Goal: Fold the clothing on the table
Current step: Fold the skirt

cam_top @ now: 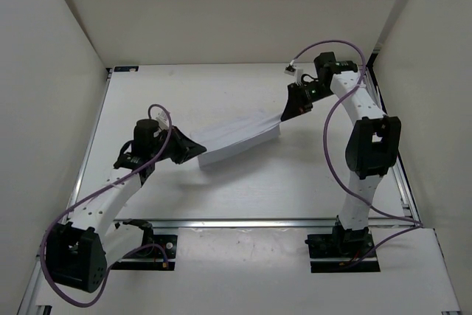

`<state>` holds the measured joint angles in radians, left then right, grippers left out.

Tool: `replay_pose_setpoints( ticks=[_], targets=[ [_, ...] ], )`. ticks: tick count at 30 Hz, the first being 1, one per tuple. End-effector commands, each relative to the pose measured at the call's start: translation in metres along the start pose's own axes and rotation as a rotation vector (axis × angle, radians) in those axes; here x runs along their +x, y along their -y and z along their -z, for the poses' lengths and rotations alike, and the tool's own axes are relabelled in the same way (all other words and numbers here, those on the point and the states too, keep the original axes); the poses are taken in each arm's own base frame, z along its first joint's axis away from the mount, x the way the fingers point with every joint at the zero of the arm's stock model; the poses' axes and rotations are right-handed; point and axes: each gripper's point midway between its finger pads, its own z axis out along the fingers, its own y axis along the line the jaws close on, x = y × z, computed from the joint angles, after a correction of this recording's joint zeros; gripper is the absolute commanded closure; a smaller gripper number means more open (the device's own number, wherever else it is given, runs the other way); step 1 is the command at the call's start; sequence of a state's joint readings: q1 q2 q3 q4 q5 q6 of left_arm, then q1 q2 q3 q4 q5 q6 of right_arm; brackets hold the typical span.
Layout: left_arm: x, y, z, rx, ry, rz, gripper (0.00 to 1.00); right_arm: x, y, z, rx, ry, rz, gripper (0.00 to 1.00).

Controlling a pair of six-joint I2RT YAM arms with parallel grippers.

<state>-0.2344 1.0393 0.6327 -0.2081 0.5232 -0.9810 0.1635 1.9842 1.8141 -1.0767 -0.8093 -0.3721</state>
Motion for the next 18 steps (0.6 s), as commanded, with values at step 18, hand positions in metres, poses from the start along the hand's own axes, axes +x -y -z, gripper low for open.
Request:
replay_pose_setpoints(
  ticks=[18],
  targets=[
    [-0.003, -0.02, 0.005, -0.056, 0.052, 0.036, 1.0, -0.007, 0.002, 0.003, -0.025, 0.058, 0.016, 1.0]
  ],
)
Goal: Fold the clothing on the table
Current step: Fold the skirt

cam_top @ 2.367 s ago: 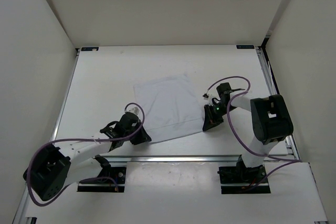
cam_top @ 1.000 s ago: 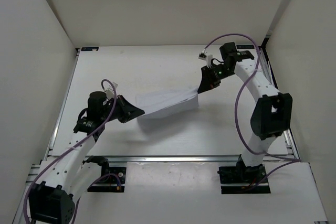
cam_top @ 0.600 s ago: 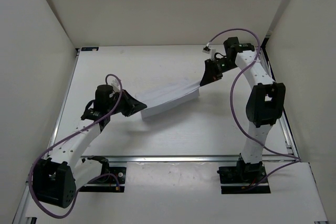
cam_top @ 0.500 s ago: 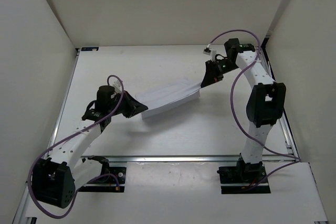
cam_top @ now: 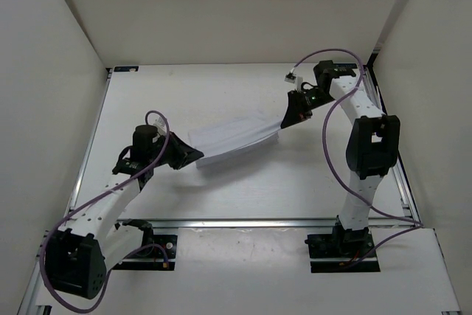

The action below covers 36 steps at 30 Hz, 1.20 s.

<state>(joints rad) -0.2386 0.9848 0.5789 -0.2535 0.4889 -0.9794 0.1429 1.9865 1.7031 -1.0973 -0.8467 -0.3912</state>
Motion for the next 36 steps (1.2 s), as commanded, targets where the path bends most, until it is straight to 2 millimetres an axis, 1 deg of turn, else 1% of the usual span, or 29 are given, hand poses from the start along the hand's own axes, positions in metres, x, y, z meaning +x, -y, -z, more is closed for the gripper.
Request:
replay_pose_setpoints(
  ticks=[1, 2, 5, 6, 8, 9, 10, 11, 12, 13, 14, 15, 16, 17, 18, 19, 20, 21, 24, 25, 26, 27, 28, 29, 30, 31, 32, 34, 36],
  targets=[
    [-0.019, 0.002, -0.002, 0.002, 0.055, 0.022, 1.0, -0.04, -0.005, 0.008, 0.027, 0.094, 0.111, 1.0],
    [-0.027, 0.007, -0.001, 0.006, 0.077, 0.017, 1.0, -0.048, -0.004, 0.007, 0.028, 0.105, 0.118, 1.0],
    [-0.041, 0.006, -0.01, -0.006, 0.085, 0.02, 1.0, -0.067, -0.002, -0.002, 0.025, 0.115, 0.132, 0.99],
    [-0.044, 0.008, -0.013, -0.001, 0.089, 0.009, 1.0, -0.078, 0.005, 0.0, 0.041, 0.132, 0.136, 1.0],
    [-0.059, 0.006, -0.02, -0.01, 0.103, 0.011, 1.0, -0.091, 0.01, -0.002, 0.055, 0.146, 0.147, 0.99],
    [-0.064, 0.009, -0.021, 0.005, 0.116, 0.007, 0.94, -0.099, 0.013, -0.006, 0.065, 0.145, 0.15, 0.9],
    [-0.072, 0.006, -0.027, 0.001, 0.126, 0.011, 0.89, -0.105, 0.019, -0.006, 0.09, 0.156, 0.162, 0.73],
    [-0.079, 0.004, -0.032, -0.012, 0.132, 0.017, 0.61, -0.114, 0.021, -0.008, 0.094, 0.17, 0.159, 0.3],
    [-0.086, 0.007, -0.034, -0.002, 0.153, 0.002, 0.45, -0.121, 0.026, -0.007, 0.096, 0.188, 0.137, 0.0],
    [-0.099, 0.006, -0.036, -0.004, 0.18, -0.002, 0.42, -0.125, 0.031, -0.007, 0.101, 0.203, 0.125, 0.01],
    [-0.109, 0.006, -0.039, -0.013, 0.194, -0.009, 0.39, -0.136, 0.032, 0.0, 0.121, 0.234, 0.138, 0.01],
    [-0.115, 0.005, -0.041, -0.03, 0.21, -0.011, 0.38, -0.141, 0.037, 0.0, 0.134, 0.243, 0.138, 0.01],
    [-0.128, 0.005, -0.042, -0.043, 0.235, -0.018, 0.34, -0.144, 0.039, 0.003, 0.152, 0.248, 0.148, 0.01],
    [-0.137, 0.008, -0.042, -0.046, 0.25, -0.021, 0.07, -0.143, 0.04, 0.005, 0.154, 0.248, 0.147, 0.01],
    [-0.151, 0.015, -0.038, -0.045, 0.287, -0.037, 0.02, -0.143, 0.041, 0.007, 0.15, 0.251, 0.144, 0.01],
    [-0.154, 0.013, -0.037, -0.059, 0.302, -0.045, 0.01, -0.138, 0.045, 0.008, 0.154, 0.242, 0.13, 0.01],
    [-0.16, 0.02, -0.034, -0.049, 0.318, -0.057, 0.01, -0.138, 0.046, 0.014, 0.159, 0.25, 0.127, 0.01],
    [-0.165, 0.021, -0.033, -0.052, 0.33, -0.068, 0.01, -0.131, 0.05, 0.011, 0.153, 0.232, 0.121, 0.01],
    [-0.154, 0.021, -0.036, -0.055, 0.278, -0.098, 0.02, -0.12, 0.051, 0.015, 0.163, 0.204, 0.133, 0.01],
    [-0.141, 0.024, -0.042, -0.066, 0.238, -0.141, 0.01, -0.117, 0.048, 0.012, 0.15, 0.194, 0.141, 0.0],
    [-0.131, 0.015, -0.044, -0.111, 0.205, -0.152, 0.01, -0.113, 0.047, 0.007, 0.142, 0.183, 0.131, 0.01],
    [-0.122, 0.022, -0.047, -0.108, 0.177, -0.207, 0.02, -0.112, 0.048, 0.009, 0.146, 0.182, 0.145, 0.0],
    [-0.108, 0.017, -0.05, -0.144, 0.142, -0.233, 0.01, -0.11, 0.05, 0.007, 0.155, 0.172, 0.151, 0.0],
    [-0.102, 0.013, -0.051, -0.162, 0.12, -0.246, 0.02, -0.109, 0.049, 0.005, 0.153, 0.167, 0.165, 0.03],
    [-0.09, 0.007, -0.052, -0.174, 0.086, -0.246, 0.01, -0.107, 0.05, 0.004, 0.154, 0.161, 0.167, 0.11],
    [-0.078, 0.007, -0.055, -0.165, 0.048, -0.27, 0.02, -0.105, 0.049, 0.002, 0.147, 0.161, 0.17, 0.28],
    [-0.071, 0.006, -0.055, -0.162, 0.025, -0.285, 0.01, -0.102, 0.052, 0.004, 0.15, 0.158, 0.156, 0.51],
    [-0.054, 0.005, -0.056, -0.162, -0.03, -0.337, 0.03, -0.099, 0.053, 0.006, 0.142, 0.16, 0.163, 0.75],
    [-0.04, 0.006, -0.055, -0.191, -0.068, -0.4, 0.09, -0.092, 0.055, 0.004, 0.136, 0.148, 0.174, 0.86]
  ],
)
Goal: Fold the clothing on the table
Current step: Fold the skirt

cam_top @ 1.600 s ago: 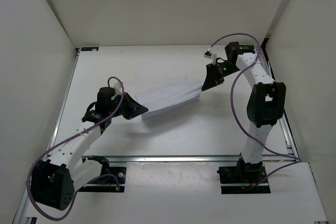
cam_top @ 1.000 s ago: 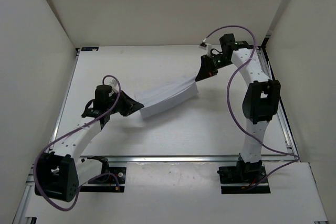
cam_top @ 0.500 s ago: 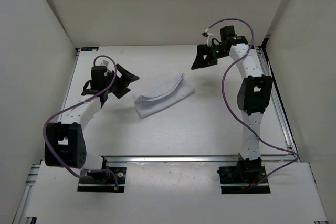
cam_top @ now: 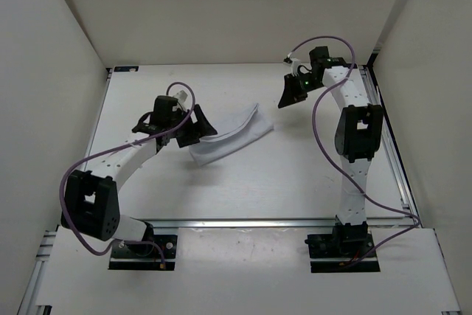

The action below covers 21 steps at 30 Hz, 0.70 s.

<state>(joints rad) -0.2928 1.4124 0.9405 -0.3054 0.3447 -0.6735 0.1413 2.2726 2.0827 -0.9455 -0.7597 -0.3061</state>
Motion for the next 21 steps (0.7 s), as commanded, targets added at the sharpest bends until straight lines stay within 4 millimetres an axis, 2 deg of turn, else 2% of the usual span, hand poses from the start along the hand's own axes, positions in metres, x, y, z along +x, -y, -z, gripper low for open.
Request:
replay_pose_setpoints(
  ticks=[1, 3, 4, 6, 10, 12, 16, 18, 21],
  targets=[
    [0.023, 0.004, 0.008, -0.025, -0.063, -0.163, 0.14, -0.004, -0.018, 0.019, -0.011, 0.029, 0.076, 0.91],
    [0.037, -0.002, 0.006, -0.051, -0.108, -0.206, 0.25, 0.003, -0.019, 0.014, -0.024, 0.016, 0.063, 0.99],
    [0.044, -0.007, 0.003, -0.066, -0.133, -0.214, 0.32, 0.005, -0.017, 0.014, -0.027, 0.018, 0.068, 1.0],
    [0.05, -0.018, -0.001, -0.1, -0.162, -0.244, 0.33, 0.011, -0.021, 0.011, -0.045, 0.012, 0.062, 1.0],
    [0.052, -0.029, -0.009, -0.149, -0.186, -0.293, 0.46, 0.014, -0.019, 0.007, -0.047, 0.001, 0.074, 1.0],
    [0.045, -0.027, -0.016, -0.157, -0.178, -0.329, 0.5, 0.012, -0.021, 0.005, -0.053, 0.004, 0.089, 1.0],
    [0.029, -0.043, -0.035, -0.285, -0.142, -0.423, 0.65, 0.003, -0.021, 0.005, -0.044, 0.021, 0.104, 1.0],
    [0.02, -0.042, -0.042, -0.313, -0.115, -0.444, 0.7, 0.001, -0.022, 0.003, -0.047, 0.021, 0.105, 1.0],
    [-0.001, -0.029, -0.054, -0.315, -0.058, -0.469, 0.74, 0.006, -0.022, -0.002, -0.035, -0.001, 0.116, 1.0]
  ],
)
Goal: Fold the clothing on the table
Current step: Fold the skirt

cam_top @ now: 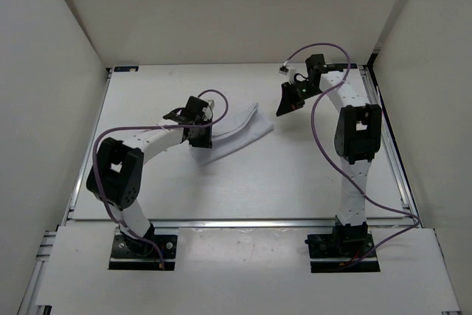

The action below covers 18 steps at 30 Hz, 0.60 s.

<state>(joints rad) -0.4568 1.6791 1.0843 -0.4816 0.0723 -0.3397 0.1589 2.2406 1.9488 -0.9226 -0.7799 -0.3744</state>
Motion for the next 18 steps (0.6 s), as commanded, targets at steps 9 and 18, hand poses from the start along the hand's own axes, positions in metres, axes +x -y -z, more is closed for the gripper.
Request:
replay_pose_setpoints(
  ticks=[9, 18],
  targets=[
    [-0.111, -0.026, 0.003, -0.107, 0.311, 0.201, 0.81, 0.004, -0.013, -0.004, 0.016, -0.03, 0.059, 1.0],
    [-0.167, -0.063, 0.017, -0.188, 0.411, 0.287, 0.8, -0.007, -0.014, -0.005, 0.017, -0.004, 0.081, 1.0]
  ],
)
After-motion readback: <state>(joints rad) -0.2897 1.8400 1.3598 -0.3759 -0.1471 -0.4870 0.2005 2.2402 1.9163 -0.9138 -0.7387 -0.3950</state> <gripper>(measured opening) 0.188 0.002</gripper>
